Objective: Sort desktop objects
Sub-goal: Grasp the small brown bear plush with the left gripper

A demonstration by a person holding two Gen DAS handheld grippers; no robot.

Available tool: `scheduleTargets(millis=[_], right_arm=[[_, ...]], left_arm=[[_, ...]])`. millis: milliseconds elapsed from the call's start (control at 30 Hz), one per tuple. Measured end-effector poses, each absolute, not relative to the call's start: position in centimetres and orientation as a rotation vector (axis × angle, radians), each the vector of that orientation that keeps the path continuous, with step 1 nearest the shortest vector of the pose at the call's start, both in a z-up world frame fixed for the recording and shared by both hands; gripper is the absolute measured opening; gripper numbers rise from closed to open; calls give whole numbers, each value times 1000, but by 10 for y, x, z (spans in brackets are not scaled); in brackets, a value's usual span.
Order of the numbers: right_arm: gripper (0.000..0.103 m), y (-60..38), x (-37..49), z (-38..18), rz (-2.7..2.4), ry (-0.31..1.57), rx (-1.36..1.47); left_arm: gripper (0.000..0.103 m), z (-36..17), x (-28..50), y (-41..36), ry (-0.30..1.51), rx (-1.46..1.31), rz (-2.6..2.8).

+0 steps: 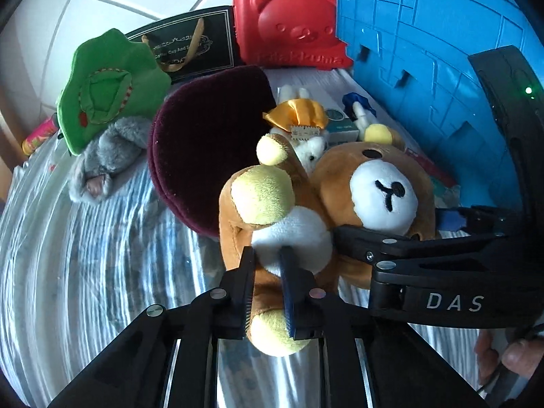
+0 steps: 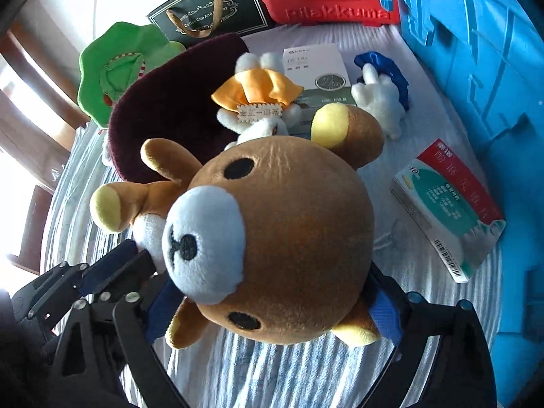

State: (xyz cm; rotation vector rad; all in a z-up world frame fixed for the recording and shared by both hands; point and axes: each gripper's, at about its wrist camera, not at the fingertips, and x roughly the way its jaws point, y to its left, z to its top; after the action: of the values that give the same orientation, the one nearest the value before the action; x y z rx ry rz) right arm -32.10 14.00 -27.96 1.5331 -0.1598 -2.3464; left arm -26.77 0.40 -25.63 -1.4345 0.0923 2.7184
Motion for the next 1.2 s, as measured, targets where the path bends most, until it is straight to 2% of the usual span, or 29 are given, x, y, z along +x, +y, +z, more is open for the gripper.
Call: scheduleTargets(millis=[100,167,233,267,400,467,600,733,900,933,1000,1033,1200], right_arm=[[92,140,-317,-277,-2359,-161,1530],[91,141,-313,-278,-2363,-173,1540],[92,143,-310,-282,-2362,-188,1555],[92,143,-309,-285,-2359,-200,1565],[92,146,-304,-287,-2372,-197,1563],[92,149,-303,-289,-2379,-208,1564],[94,155,-303,-292,-2377,-222,1556],[97,156,-306,-296,-2368,-220,1547],[100,162,-307,-304,-2367,-247,1481],[100,163,-307,-305,-2371,-252,1458],[100,164,-307,-306,-2380,-246,1418],[99,164,-306,-305,-2394,-232,1393],[91,166,-293,-299,-2454,-173,1300]], left_arm=[[15,-252,-266,-5,46,-1442,2695],[29,-253,-262,-11,64,-1460,2704],[69,-257,-256,-17,96,-1486,2738],[76,-261,-254,-19,91,-1501,2755],[76,-274,-259,-17,-11,-1552,2716],[84,-278,-260,-16,-9,-1537,2738],[91,-284,-260,-21,-64,-1524,2739],[102,-292,-260,-26,-84,-1520,2730],[102,-305,-264,-27,-166,-1467,2654],[98,-306,-263,-25,-170,-1435,2645],[80,-308,-260,-19,-160,-1348,2616],[64,-308,-258,-14,-154,-1312,2597],[57,-303,-251,-2,-71,-1234,2641]])
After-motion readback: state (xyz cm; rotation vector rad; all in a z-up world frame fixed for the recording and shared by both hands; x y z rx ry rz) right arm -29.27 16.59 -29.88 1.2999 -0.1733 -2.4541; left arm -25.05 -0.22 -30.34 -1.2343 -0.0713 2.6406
